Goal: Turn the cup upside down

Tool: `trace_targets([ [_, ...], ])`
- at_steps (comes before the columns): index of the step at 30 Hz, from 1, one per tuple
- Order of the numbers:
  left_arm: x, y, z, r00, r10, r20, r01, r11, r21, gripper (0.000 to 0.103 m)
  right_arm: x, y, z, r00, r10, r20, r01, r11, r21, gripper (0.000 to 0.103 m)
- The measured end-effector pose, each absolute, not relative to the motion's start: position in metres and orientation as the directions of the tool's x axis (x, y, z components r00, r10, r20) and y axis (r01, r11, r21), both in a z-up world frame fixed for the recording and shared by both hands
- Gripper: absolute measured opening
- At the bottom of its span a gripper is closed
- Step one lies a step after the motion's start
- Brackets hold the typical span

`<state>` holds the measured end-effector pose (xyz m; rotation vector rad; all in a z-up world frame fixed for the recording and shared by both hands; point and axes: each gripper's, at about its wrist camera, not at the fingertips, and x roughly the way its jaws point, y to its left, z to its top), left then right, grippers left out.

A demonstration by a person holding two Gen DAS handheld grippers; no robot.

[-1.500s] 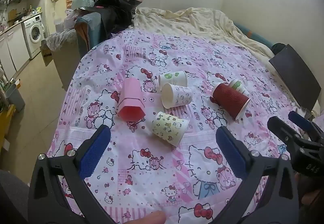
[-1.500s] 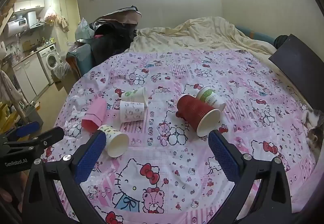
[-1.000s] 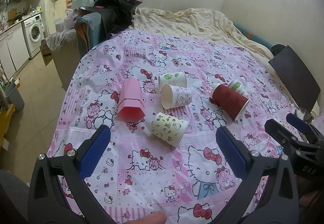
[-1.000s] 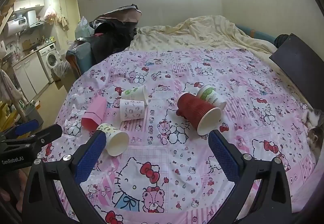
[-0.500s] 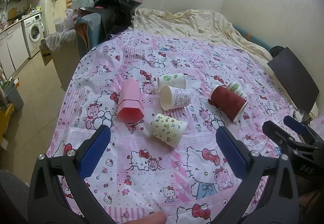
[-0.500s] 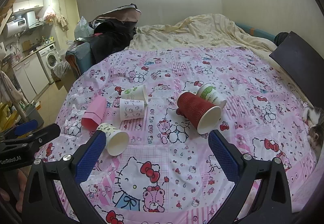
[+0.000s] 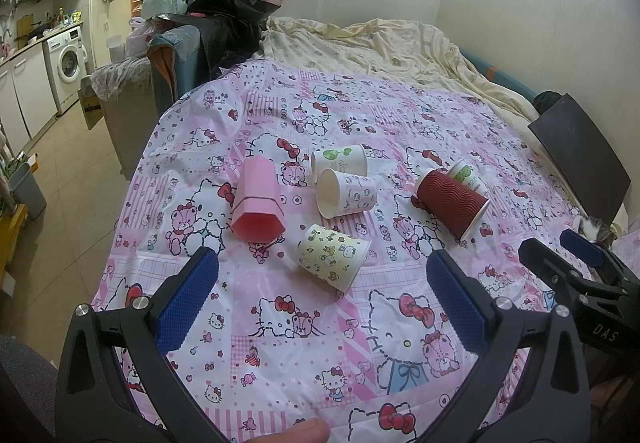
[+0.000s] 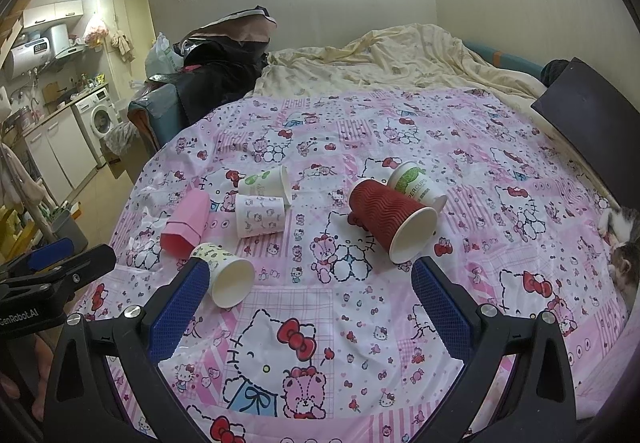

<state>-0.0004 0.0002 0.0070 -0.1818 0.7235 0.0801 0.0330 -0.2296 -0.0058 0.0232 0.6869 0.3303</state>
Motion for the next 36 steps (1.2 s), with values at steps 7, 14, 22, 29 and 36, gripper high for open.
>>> trace_targets([
  [7, -0.001, 0.001, 0.008, 0.749, 0.011, -0.663, -0.136, 0.981, -0.137, 0.103, 0.033, -0.228, -0.004, 0.724, 0.305, -0.619, -0.29, 0.948, 0.129, 0.103],
  [14, -0.001, 0.001, 0.008, 0.749, 0.012, -0.662, -0.136, 0.981, -0.136, 0.103, 0.033, -0.229, -0.004, 0.723, 0.306, -0.619, -0.29, 0.948, 0.13, 0.103],
  [22, -0.002, 0.002, 0.008, 0.749, 0.013, -0.663, -0.138, 0.981, -0.137, 0.103, 0.032, -0.229, -0.005, 0.722, 0.307, -0.62, -0.29, 0.948, 0.132, 0.103],
  [29, -0.002, 0.002, 0.008, 0.746, 0.033, -0.665, -0.137, 0.985, -0.105, 0.103, 0.038, -0.23, -0.002, 0.717, 0.31, -0.624, -0.284, 0.948, 0.145, 0.103],
  [36, 0.028, 0.006, 0.014, 0.698, 0.079, -0.711, -0.124, 0.992, -0.011, 0.103, 0.058, -0.239, 0.001, 0.698, 0.31, -0.645, -0.262, 0.95, 0.172, 0.103],
])
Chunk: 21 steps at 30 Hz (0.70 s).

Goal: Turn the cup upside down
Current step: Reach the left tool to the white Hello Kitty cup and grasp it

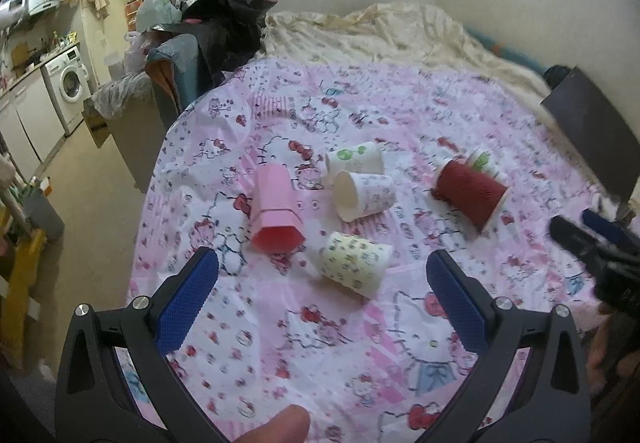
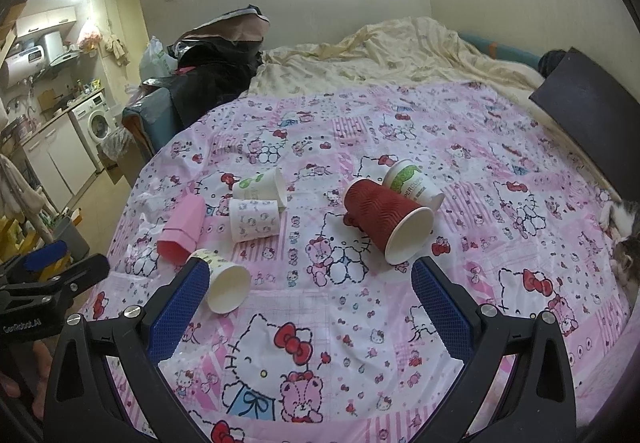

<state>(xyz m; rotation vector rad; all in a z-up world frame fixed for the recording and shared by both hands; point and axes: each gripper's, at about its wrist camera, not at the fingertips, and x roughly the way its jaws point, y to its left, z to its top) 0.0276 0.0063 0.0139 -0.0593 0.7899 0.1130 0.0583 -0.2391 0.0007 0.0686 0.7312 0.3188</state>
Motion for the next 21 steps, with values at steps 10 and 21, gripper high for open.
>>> trace_targets([
  [10, 0.092, 0.01, 0.012, 0.675, 0.107, -0.73, -0.093, 0.994, 0.059, 0.103, 0.081, -0.262, -0.006, 0.688, 0.284, -0.668, -0.192, 0.959, 0.209, 0.103],
  [21, 0.223, -0.035, -0.043, 0.31, 0.074, -0.948, 0.376, 0.906, 0.194, 0.1, 0.096, -0.274, -0.024, 0.631, 0.275, -0.725, -0.139, 0.96, 0.243, 0.103],
])
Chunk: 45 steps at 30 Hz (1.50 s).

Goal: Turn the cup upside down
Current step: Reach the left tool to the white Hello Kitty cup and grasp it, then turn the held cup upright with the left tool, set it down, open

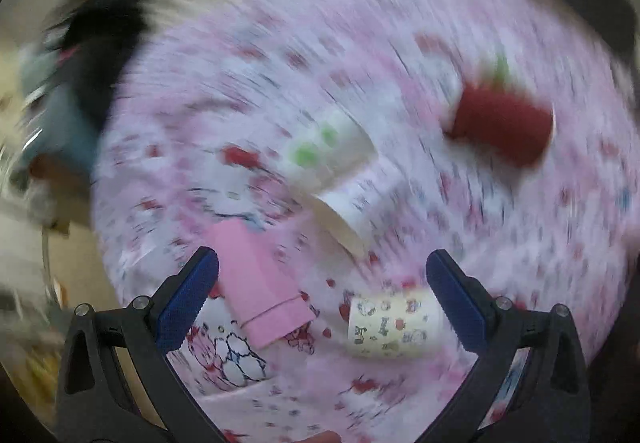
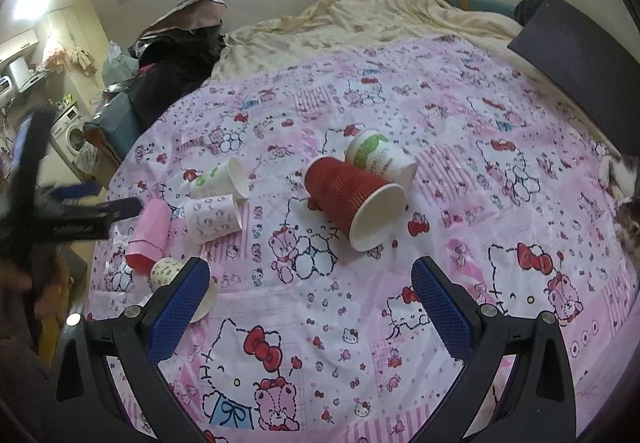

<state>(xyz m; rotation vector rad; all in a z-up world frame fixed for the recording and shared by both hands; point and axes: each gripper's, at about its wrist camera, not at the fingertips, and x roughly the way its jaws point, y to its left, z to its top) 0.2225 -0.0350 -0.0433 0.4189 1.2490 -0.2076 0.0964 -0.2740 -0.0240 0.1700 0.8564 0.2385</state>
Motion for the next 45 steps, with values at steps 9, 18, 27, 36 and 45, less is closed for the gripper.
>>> trace_targets([
  [9, 0.265, -0.091, -0.099, 0.066, 0.212, -0.975, 0.686, 0.7, 0.199, 0.09, 0.107, -0.287, -0.042, 0.567, 0.28, -0.775, -0.086, 0.956, 0.282, 0.103],
  [18, 0.276, -0.105, -0.146, 0.048, 0.39, -0.92, 0.736, 0.609, 0.297, 0.089, 0.106, -0.29, -0.042, 0.552, 0.296, -0.78, -0.073, 0.948, 0.308, 0.103],
  [27, 0.281, -0.101, -0.132, 0.034, 0.351, -0.936, 0.662, 0.693, 0.284, 0.06, 0.105, -0.296, -0.039, 0.559, 0.296, -0.774, -0.065, 0.947, 0.315, 0.103],
  [36, 0.242, -0.1, -0.059, 0.049, 0.195, -0.979, 0.502, 0.843, 0.193, 0.06, 0.104, -0.292, -0.036, 0.565, 0.301, -0.768, -0.074, 0.946, 0.316, 0.103],
  [45, 0.173, -0.093, -0.031, 0.044, 0.016, -0.999, 0.307, 0.951, 0.028, 0.06, 0.092, -0.299, -0.027, 0.596, 0.285, -0.751, -0.061, 0.948, 0.312, 0.103],
])
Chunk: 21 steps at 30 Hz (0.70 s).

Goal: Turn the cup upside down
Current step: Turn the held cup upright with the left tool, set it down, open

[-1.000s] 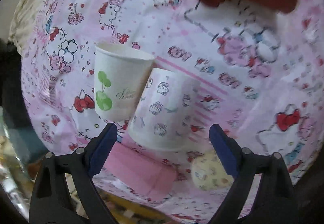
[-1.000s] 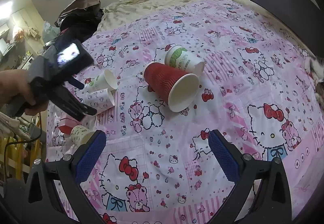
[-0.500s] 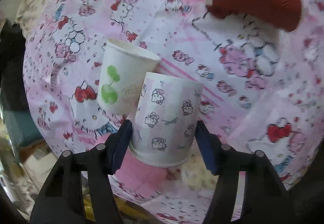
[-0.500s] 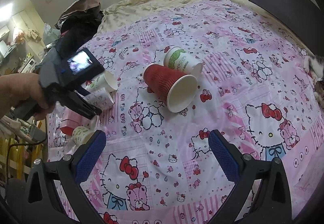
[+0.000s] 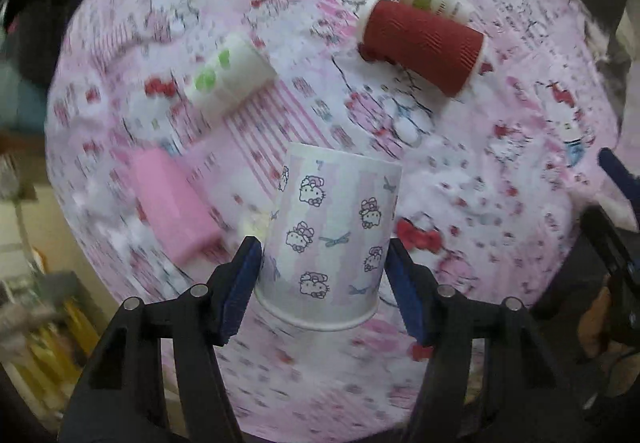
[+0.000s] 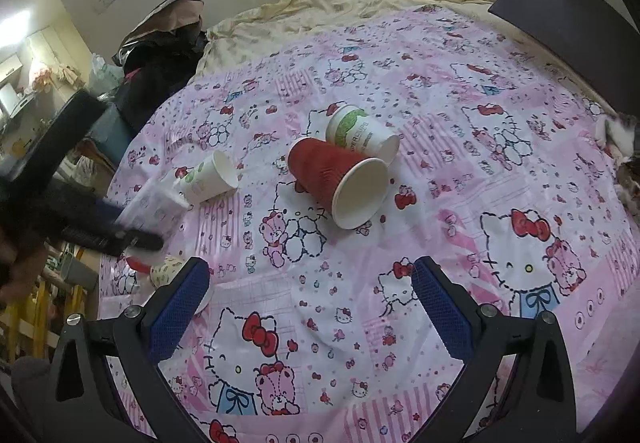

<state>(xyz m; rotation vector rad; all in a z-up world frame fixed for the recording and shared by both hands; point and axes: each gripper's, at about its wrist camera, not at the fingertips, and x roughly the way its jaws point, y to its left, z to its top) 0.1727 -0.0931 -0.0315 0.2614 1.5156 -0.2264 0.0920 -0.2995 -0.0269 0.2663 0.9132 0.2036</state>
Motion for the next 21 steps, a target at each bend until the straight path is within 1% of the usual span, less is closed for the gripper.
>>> trace_targets([
  [2, 0.161, -0.087, -0.038, 0.03, -0.018, -0.999, 0.237, 0.971, -0.01, 0.06, 0.088, -0.302, -0.026, 0.599, 0.281, -0.75, -0.056, 0.949, 0.311, 0.103],
  [3, 0.152, -0.083, -0.044, 0.01, -0.058, -0.998, 0.178, 0.982, -0.056, 0.06, 0.086, -0.303, -0.026, 0.599, 0.279, -0.751, -0.055, 0.949, 0.309, 0.103],
  [7, 0.125, -0.079, -0.061, -0.017, -0.133, -0.991, 0.047, 0.99, -0.134, 0.06, 0.08, -0.308, -0.028, 0.597, 0.275, -0.754, -0.046, 0.95, 0.31, 0.103],
  [9, 0.113, -0.074, -0.073, -0.053, -0.212, -0.976, -0.051, 0.977, -0.209, 0.06, 0.079, -0.31, -0.028, 0.597, 0.275, -0.754, -0.041, 0.949, 0.314, 0.103],
  [11, 0.106, -0.068, -0.086, -0.079, -0.268, -0.96, -0.133, 0.957, -0.257, 0.06, 0.078, -0.313, -0.027, 0.6, 0.27, -0.753, -0.036, 0.949, 0.312, 0.103],
  [12, 0.102, -0.064, -0.093, -0.078, -0.272, -0.959, -0.176, 0.951, -0.255, 0.06, 0.077, -0.314, -0.027, 0.601, 0.269, -0.753, -0.035, 0.949, 0.312, 0.103],
  [15, 0.1, -0.064, -0.105, -0.091, -0.275, -0.957, -0.233, 0.94, -0.248, 0.06, 0.077, -0.316, -0.028, 0.597, 0.279, -0.752, -0.031, 0.945, 0.325, 0.103],
  [21, 0.102, -0.073, -0.124, -0.105, -0.251, -0.962, -0.262, 0.94, -0.217, 0.061, 0.078, -0.317, -0.028, 0.594, 0.292, -0.749, -0.029, 0.939, 0.343, 0.103],
])
